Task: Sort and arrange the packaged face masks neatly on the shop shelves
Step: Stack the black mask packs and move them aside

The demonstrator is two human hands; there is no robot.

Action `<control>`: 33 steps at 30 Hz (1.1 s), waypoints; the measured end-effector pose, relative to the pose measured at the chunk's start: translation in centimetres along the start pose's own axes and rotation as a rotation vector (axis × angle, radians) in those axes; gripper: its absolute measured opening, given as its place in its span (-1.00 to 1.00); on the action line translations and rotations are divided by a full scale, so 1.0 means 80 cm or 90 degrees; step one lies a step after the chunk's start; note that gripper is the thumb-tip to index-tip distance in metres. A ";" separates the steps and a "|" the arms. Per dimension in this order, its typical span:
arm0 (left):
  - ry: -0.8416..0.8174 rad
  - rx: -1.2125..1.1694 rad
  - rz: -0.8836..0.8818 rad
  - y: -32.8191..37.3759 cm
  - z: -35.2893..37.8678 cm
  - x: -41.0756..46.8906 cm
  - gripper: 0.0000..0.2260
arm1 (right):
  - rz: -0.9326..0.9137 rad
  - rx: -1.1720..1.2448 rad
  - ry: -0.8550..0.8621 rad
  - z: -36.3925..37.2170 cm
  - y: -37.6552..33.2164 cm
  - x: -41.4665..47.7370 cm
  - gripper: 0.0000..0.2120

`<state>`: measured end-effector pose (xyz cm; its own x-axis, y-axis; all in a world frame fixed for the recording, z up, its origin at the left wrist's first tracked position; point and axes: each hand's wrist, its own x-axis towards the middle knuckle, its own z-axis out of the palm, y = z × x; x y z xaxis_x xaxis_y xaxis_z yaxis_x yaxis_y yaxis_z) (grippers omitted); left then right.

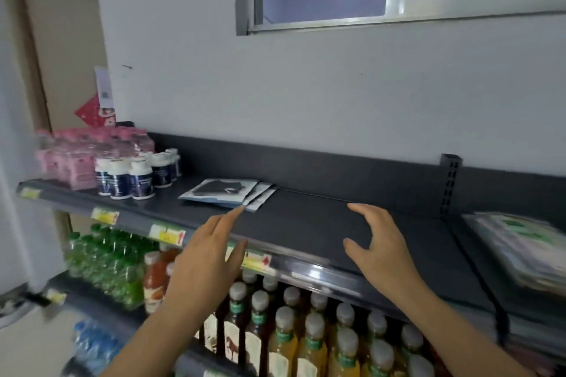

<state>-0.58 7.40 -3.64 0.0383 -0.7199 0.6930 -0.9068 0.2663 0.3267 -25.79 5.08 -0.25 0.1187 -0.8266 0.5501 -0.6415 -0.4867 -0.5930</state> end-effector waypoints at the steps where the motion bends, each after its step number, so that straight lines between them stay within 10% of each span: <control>1: 0.004 0.003 -0.011 -0.024 -0.012 0.001 -0.49 | -0.010 0.002 -0.010 0.022 -0.016 0.006 -0.51; 24: -0.035 0.031 -0.012 -0.257 -0.012 0.110 -0.47 | 0.093 0.011 -0.195 0.231 -0.072 0.199 -0.33; 33: -0.382 0.136 0.016 -0.310 0.060 0.217 -0.27 | 0.282 0.107 -0.271 0.266 -0.028 0.293 -0.29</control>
<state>20.59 -14.82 -2.80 -0.1697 -0.9655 0.1975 -0.9705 0.1986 0.1368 -5.43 -19.23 1.43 0.1829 -0.9827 -0.0300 -0.5754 -0.0823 -0.8137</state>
